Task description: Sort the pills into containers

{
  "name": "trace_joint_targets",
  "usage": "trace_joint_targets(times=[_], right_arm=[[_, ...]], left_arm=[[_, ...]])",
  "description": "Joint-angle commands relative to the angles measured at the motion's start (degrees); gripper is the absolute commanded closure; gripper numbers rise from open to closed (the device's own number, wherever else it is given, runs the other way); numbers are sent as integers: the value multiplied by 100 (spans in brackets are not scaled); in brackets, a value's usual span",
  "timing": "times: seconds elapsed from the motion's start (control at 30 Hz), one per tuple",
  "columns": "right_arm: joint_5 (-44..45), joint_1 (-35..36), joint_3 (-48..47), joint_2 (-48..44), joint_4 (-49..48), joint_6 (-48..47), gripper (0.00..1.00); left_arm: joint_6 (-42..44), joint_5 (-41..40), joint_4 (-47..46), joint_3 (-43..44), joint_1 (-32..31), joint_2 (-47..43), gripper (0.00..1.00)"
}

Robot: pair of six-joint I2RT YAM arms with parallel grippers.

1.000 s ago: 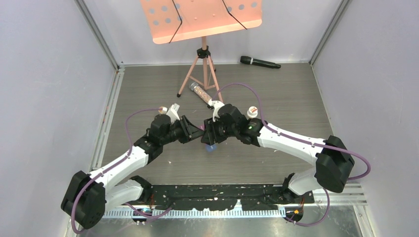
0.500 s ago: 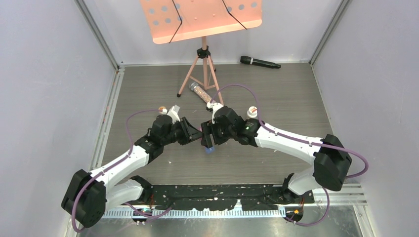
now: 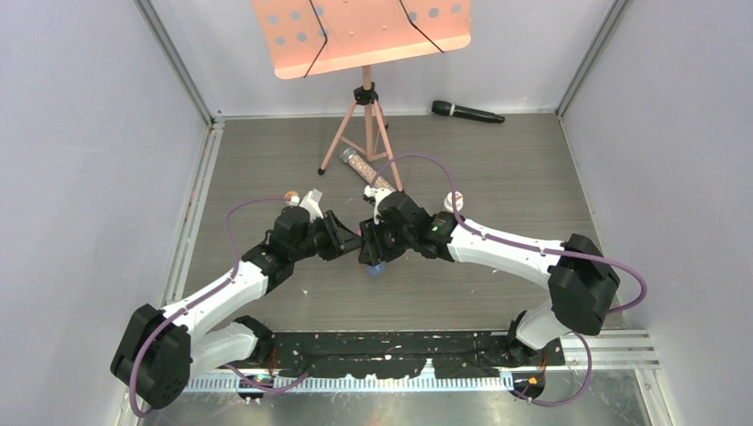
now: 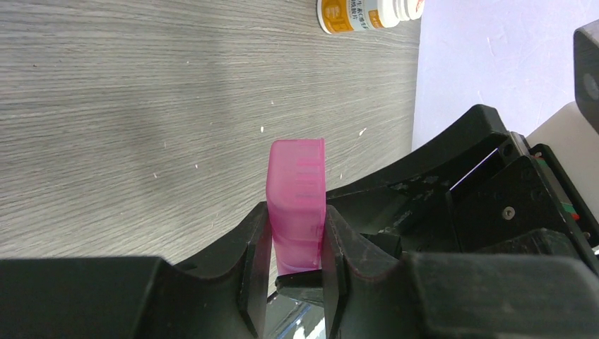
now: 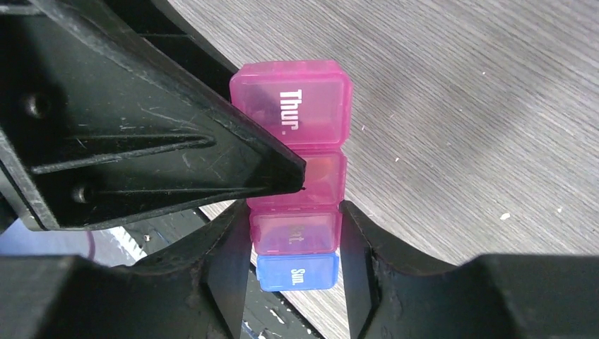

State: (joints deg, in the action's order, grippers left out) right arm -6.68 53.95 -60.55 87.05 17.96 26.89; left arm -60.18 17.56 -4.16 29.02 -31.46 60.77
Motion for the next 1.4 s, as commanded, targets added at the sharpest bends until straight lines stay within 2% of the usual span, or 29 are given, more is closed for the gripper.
trace_joint_targets(times=[0.0,0.13,0.27,0.43,0.6,0.73,0.97,1.1,1.2,1.33,1.37], right_arm=[[-156,41,-181,33,-211,73,58],[-275,36,-162,-89,-238,58,71],[-722,17,-126,-266,-306,-81,79],[-1570,-49,-126,-373,-331,-268,82],[-1900,-88,-114,-402,-352,-416,82],[-1976,-230,34,-533,-486,-357,74],[-1106,-477,412,-940,-436,-257,37],[-612,-500,405,-972,-112,-300,28],[-432,-508,440,-994,-58,-271,27],[-515,-470,374,-1024,-161,-410,24],[-578,-441,376,-1041,-227,-509,21]], left_arm=[[-81,57,-307,72,58,-141,100],[-29,179,-462,-27,141,-182,100],[332,440,-646,-106,201,-257,100],[930,655,-517,-157,292,-404,100],[1186,907,-436,-156,440,-475,100],[1330,1121,-438,-129,524,-470,100],[1273,1306,-438,-112,685,-568,100],[1272,1292,-396,-70,699,-552,100],[1247,1287,-375,-47,711,-514,100],[1252,1185,-253,10,712,-452,100],[1266,1166,-214,32,712,-426,100]])
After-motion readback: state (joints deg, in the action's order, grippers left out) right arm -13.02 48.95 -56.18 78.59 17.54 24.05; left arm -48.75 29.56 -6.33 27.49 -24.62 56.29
